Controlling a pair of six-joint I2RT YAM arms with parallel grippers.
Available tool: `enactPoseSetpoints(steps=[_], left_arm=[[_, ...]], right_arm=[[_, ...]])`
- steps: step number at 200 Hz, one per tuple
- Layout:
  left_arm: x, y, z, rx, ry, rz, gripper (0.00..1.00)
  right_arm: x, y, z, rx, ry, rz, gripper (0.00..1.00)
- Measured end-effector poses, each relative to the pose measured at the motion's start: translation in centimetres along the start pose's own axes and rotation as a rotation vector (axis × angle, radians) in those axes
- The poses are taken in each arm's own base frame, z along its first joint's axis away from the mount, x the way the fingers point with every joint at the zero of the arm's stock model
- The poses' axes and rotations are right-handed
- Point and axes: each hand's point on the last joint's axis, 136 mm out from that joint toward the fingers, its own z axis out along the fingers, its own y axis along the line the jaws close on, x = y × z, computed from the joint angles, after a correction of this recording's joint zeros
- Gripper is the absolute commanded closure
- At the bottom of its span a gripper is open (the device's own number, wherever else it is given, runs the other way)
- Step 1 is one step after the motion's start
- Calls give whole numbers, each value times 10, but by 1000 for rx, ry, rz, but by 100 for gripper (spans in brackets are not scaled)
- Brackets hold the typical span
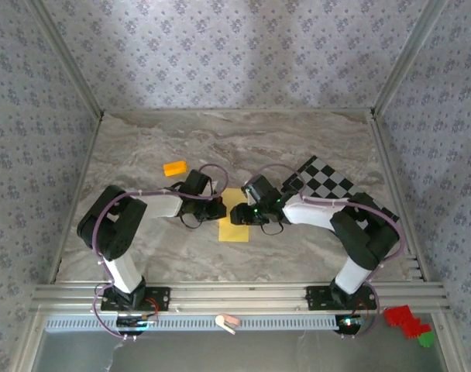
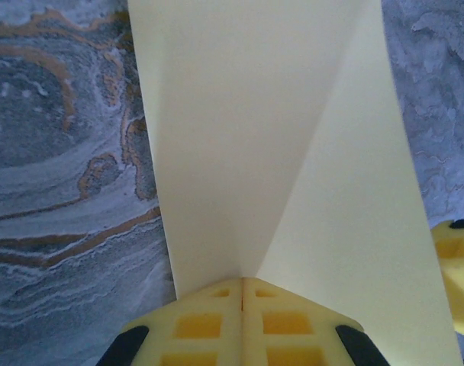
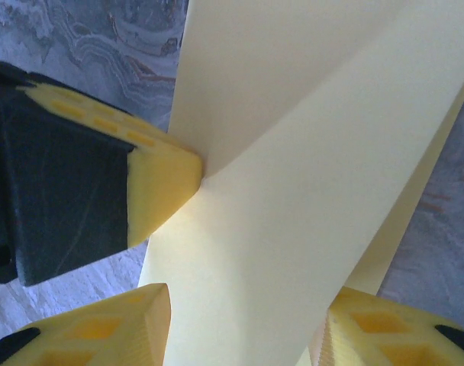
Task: Fold a paper plane with a square sheet of paper (pick it up from the middle)
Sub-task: Fold the triangle a second time at the center of the table.
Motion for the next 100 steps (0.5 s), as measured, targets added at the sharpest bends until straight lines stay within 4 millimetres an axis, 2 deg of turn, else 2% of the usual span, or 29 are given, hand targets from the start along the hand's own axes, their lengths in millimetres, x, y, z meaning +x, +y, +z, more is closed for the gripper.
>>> enactPoseSetpoints(steps=[38, 76, 100], left_arm=[[0, 0, 0, 0, 0, 1, 100], [0, 0, -1, -6, -2, 9, 100], [1, 1, -1, -10, 2, 7, 100]], right_arm=[[-3, -8, 1, -4, 9, 52, 58], [-10, -25, 5, 6, 9, 169, 70], [-18, -26, 6, -21, -9, 227, 75]])
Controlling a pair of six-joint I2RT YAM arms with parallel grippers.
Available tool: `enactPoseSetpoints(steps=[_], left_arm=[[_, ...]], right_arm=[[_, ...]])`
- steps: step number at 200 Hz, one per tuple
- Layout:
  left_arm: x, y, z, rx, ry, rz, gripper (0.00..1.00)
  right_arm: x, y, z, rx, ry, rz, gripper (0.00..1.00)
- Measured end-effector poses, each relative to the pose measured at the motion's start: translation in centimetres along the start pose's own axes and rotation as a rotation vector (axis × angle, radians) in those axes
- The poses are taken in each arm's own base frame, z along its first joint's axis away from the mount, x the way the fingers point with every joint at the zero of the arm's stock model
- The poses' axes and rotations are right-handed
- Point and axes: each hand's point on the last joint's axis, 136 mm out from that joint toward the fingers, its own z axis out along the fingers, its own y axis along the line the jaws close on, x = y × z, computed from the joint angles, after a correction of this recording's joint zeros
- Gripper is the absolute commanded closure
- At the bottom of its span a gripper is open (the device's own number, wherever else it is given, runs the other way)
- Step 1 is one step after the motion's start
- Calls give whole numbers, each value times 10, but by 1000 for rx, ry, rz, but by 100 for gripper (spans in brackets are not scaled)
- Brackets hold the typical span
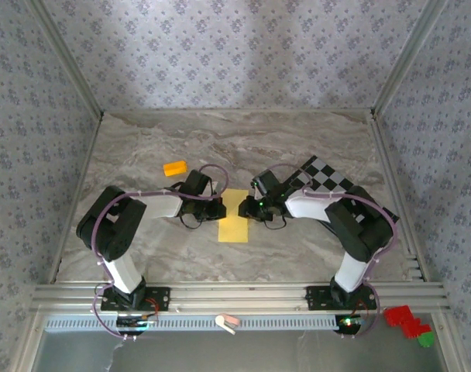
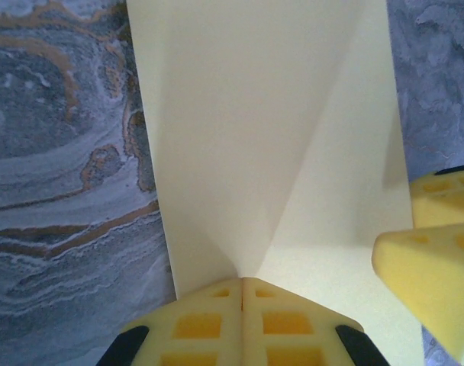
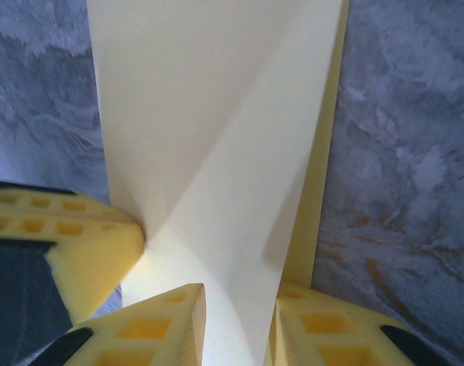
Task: Fold a paper plane with a square sheet of paper (pick it up from the middle)
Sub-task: Fold the triangle a second time at the center of the table.
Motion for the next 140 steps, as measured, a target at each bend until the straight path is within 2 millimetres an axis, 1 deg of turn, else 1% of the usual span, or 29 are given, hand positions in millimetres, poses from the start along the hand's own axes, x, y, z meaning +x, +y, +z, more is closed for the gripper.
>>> enactPoseSetpoints(steps=[33, 46, 61, 74, 88, 105, 116, 130, 140], left_arm=[[0, 0, 0, -1, 2, 6, 100], [0, 0, -1, -4, 5, 5, 97], [0, 0, -1, -12, 10, 8, 89], [1, 0, -3, -19, 13, 17, 78], [2, -4, -11, -24, 6, 47, 65], [1, -19, -27, -21, -44, 139, 52], [6, -31, -38, -20, -82, 202, 47], [21, -51, -48, -15, -118, 317, 43], [33, -62, -50, -14, -128, 397, 42]], right_arm=[[-10, 5, 0, -35, -28, 46, 86], [-11, 4, -1, -33, -30, 64, 92], [-13, 2, -1, -32, -31, 92, 94], [-14, 1, -2, -35, -30, 115, 96], [-14, -1, -3, -40, -25, 147, 97], [-14, -5, -4, -41, -19, 187, 97], [-15, -6, -4, -47, -14, 208, 97], [-15, -6, -5, -58, -5, 239, 97], [-15, -5, -6, -67, 5, 259, 97]])
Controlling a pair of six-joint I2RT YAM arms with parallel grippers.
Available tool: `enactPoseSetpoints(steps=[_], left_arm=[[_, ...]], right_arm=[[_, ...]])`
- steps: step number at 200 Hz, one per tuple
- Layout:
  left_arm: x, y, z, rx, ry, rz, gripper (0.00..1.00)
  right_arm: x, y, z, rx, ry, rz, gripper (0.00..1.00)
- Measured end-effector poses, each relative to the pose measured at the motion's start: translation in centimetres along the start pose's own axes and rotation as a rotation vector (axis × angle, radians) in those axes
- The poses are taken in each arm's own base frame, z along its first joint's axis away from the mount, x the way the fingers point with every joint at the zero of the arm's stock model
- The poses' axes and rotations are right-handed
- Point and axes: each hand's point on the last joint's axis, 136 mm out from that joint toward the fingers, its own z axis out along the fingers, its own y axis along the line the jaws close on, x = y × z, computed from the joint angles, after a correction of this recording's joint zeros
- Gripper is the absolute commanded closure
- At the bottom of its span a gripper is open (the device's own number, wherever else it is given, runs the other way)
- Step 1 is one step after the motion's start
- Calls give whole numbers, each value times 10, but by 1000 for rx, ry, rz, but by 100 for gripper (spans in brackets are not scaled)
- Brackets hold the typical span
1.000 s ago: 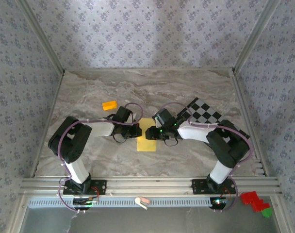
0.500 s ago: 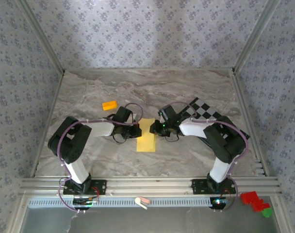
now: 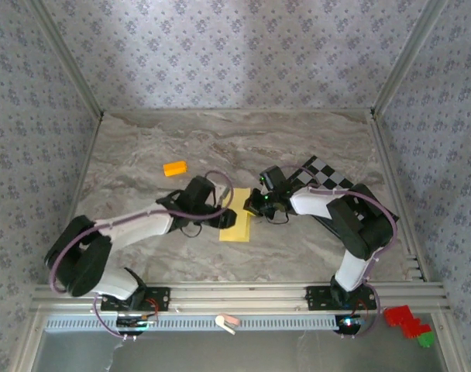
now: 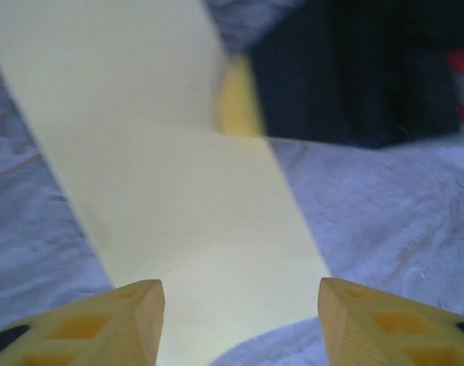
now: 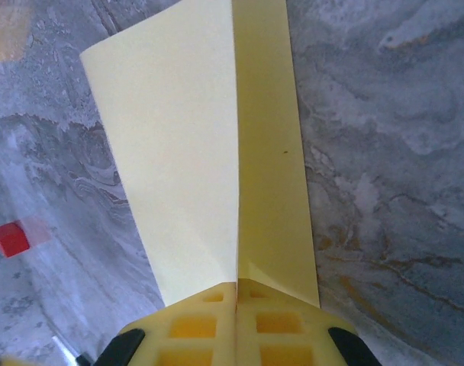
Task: Fold a paper plane with a square sheet of paper (pick it up from the middle)
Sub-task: Fold the triangle a second time at the center of the table.
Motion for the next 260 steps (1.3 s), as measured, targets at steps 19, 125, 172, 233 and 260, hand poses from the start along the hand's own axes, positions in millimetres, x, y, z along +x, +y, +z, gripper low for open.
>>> enactPoseSetpoints(steps=[19, 125, 172, 233, 260], left_arm=[[20, -14, 2, -13, 7, 113, 40], [52, -19, 42, -183, 79, 376, 46], [38, -21, 41, -211, 37, 395, 61], [34, -21, 39, -223, 32, 404, 100], [35, -22, 40, -213, 38, 402, 100]], right_arm=[[1, 1, -1, -15, 17, 29, 97], [5, -1, 5, -41, 71, 80, 98], [5, -1, 6, -43, 74, 80, 98], [6, -5, 10, -36, 81, 84, 94], [6, -5, 9, -37, 84, 76, 82]])
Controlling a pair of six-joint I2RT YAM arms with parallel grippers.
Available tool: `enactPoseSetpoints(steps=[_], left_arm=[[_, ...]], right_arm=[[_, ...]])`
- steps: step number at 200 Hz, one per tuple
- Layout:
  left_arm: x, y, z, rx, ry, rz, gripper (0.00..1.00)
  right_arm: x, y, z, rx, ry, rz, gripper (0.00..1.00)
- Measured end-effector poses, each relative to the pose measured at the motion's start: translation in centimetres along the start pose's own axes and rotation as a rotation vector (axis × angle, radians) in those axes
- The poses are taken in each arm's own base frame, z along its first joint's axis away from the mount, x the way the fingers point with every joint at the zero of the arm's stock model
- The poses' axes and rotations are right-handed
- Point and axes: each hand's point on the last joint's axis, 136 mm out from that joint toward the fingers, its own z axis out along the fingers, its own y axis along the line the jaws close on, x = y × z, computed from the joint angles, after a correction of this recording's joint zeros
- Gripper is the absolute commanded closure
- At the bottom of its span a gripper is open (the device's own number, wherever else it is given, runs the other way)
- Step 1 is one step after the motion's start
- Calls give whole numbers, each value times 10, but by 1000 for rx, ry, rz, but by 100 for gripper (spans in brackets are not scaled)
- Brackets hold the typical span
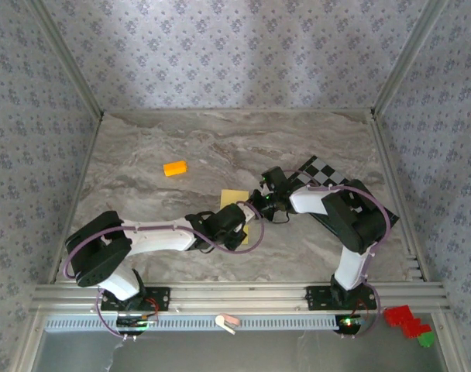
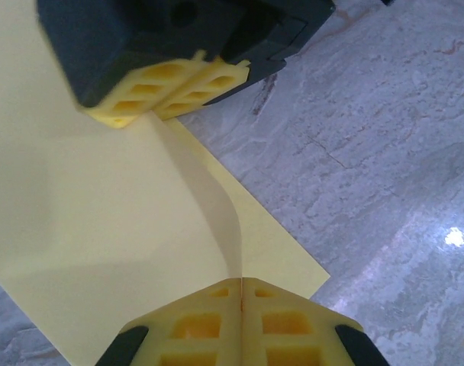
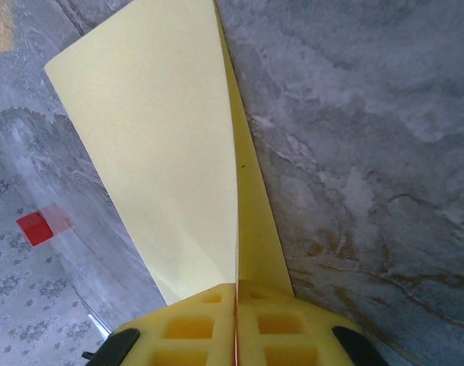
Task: Fold a paper plane with a square sheet of paper (pick it up from the middle)
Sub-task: Fold the triangle a second time at the center of the table.
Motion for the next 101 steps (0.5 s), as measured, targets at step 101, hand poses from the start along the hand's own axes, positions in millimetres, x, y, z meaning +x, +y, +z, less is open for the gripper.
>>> enactPoseSetpoints(steps=[101], left_arm=[[0, -3, -6, 218, 18, -179, 100]], right_arm=[[-16, 18, -49, 0, -63, -217, 70]])
